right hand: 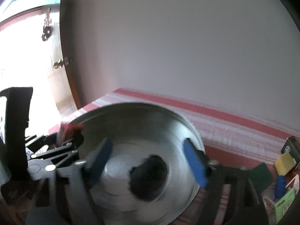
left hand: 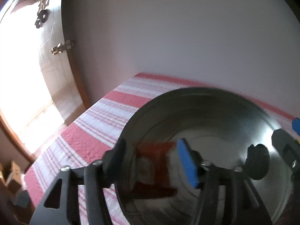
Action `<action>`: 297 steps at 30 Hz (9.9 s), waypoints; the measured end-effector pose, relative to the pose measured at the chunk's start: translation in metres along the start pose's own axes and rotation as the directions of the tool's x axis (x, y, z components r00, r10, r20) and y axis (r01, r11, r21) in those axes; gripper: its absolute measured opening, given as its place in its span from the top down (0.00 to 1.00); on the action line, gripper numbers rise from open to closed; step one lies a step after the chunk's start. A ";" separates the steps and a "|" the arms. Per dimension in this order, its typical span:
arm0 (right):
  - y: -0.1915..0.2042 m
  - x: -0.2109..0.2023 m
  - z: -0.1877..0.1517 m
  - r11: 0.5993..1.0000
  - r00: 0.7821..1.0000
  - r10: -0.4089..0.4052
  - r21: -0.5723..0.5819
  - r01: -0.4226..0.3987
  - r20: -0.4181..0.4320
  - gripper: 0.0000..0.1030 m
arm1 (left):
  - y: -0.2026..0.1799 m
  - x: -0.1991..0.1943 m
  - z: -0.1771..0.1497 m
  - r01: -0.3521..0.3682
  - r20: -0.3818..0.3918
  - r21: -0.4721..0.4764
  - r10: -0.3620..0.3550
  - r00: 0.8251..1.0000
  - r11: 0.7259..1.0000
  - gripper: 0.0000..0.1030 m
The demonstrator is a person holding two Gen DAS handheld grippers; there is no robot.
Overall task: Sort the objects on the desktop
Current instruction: 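Open both grippers to drop the red packet and black sock into the tin, then move both grippers back to the pile of objects, then grasp the white PULADA packet with the left gripper while the right gripper grasps a yellow sponge, then carry the PULADA packet and yellow sponge over the silver tin, then open both grippers to drop the packet and sponge into the tin, then move both grippers back toward the remaining objects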
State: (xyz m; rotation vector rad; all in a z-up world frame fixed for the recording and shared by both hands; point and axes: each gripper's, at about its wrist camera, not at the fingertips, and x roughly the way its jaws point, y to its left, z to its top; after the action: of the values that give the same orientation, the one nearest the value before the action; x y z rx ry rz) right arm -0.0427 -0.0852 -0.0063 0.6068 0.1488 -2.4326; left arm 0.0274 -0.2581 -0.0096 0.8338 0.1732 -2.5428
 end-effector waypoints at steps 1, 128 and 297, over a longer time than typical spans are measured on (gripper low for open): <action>-0.001 -0.007 0.000 1.000 0.999 -0.016 0.002 0.016 0.031 0.11 | 0.002 -0.003 -0.001 0.017 0.018 -0.021 -0.017 1.000 1.000 0.36; -0.245 -0.117 -0.129 0.956 0.877 -0.247 0.046 0.291 -0.413 0.29 | -0.260 -0.088 -0.053 0.553 -0.037 0.353 -0.579 0.814 0.755 0.59; -0.198 -0.141 -0.078 0.879 0.873 -0.474 0.123 0.461 0.118 0.00 | -0.213 -0.083 -0.059 0.274 0.067 0.352 -0.316 0.947 0.895 0.21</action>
State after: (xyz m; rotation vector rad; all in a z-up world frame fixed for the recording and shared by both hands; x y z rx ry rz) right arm -0.0315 0.1701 -0.0186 0.4685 0.1372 -2.9606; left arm 0.0203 -0.0222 -0.0134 0.8221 -0.2016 -2.9562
